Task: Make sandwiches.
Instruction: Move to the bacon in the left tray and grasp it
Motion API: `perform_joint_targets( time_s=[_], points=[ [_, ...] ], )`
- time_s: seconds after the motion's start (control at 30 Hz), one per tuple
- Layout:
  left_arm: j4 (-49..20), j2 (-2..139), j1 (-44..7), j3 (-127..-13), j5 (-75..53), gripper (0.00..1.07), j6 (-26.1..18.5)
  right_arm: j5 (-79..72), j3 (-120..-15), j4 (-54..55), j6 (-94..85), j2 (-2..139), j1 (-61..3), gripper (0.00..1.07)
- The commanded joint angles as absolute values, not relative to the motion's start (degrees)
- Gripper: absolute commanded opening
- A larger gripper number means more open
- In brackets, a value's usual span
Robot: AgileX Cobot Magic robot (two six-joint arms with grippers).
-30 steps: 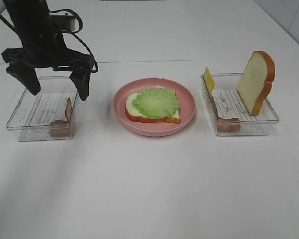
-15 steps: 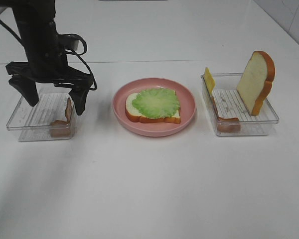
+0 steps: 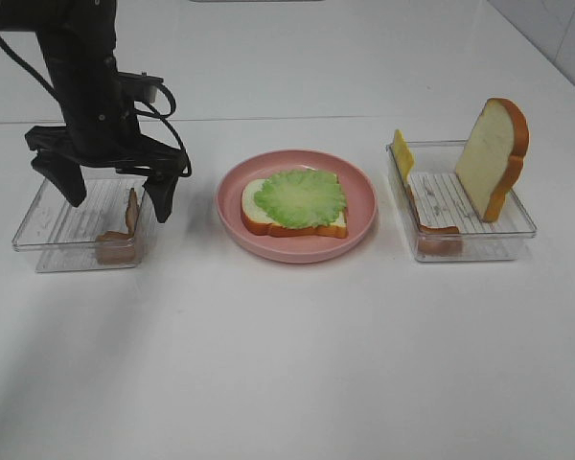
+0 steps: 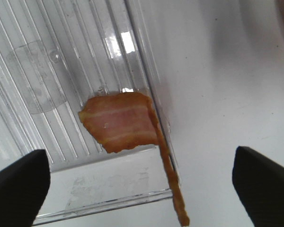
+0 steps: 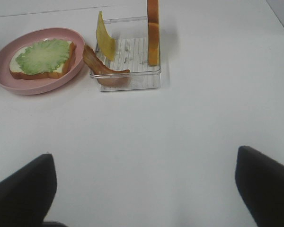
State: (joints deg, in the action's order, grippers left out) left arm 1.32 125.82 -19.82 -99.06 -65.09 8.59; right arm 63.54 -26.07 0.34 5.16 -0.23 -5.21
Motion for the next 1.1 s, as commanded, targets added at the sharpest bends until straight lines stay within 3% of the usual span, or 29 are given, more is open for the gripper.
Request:
perform_joint_targets(
  time_s=[0.03,0.2,0.27,0.37,0.4,0.43,0.47,0.5,1.1],
  points=[
    [1.43,126.39,-20.11,-98.66,-64.97,1.00,9.17,62.97,-25.95,0.52,4.58,-2.01,-4.87,0.96],
    [1.43,126.57,-20.11,-98.66,-64.86,1.00,9.17,62.97,-25.95,0.52,4.58,-2.01,-4.87,0.96],
    [1.43,126.57,-20.11,-98.66,-64.29,0.86,9.17,62.97,-25.95,0.52,4.58,-2.01,-4.87,0.96],
    [1.43,126.57,-20.11,-98.66,-64.11,0.79,9.17,62.97,-25.95,0.52,4.58,-2.01,-4.87,0.96],
    [1.43,126.57,-20.11,-98.66,-63.83,0.64,9.22,62.97,-25.95,0.52,4.58,-2.01,-4.87,0.96],
    [1.43,126.57,-20.11,-98.66,-63.83,0.57,9.22,62.97,-25.95,0.52,4.58,-2.01,-4.87,0.96],
    [1.43,126.57,-20.11,-98.66,-63.83,0.57,9.22,62.97,-25.95,0.52,4.58,-2.01,-4.87,0.96],
    [1.43,126.57,-20.11,-98.66,-63.83,0.48,9.22,62.97,-25.95,0.52,4.58,-2.01,-4.87,0.96],
    [-1.66,126.57,-20.11,-98.66,-64.69,0.45,9.74,62.97,-25.95,0.52,4.58,-2.01,-4.87,0.96]
  ],
)
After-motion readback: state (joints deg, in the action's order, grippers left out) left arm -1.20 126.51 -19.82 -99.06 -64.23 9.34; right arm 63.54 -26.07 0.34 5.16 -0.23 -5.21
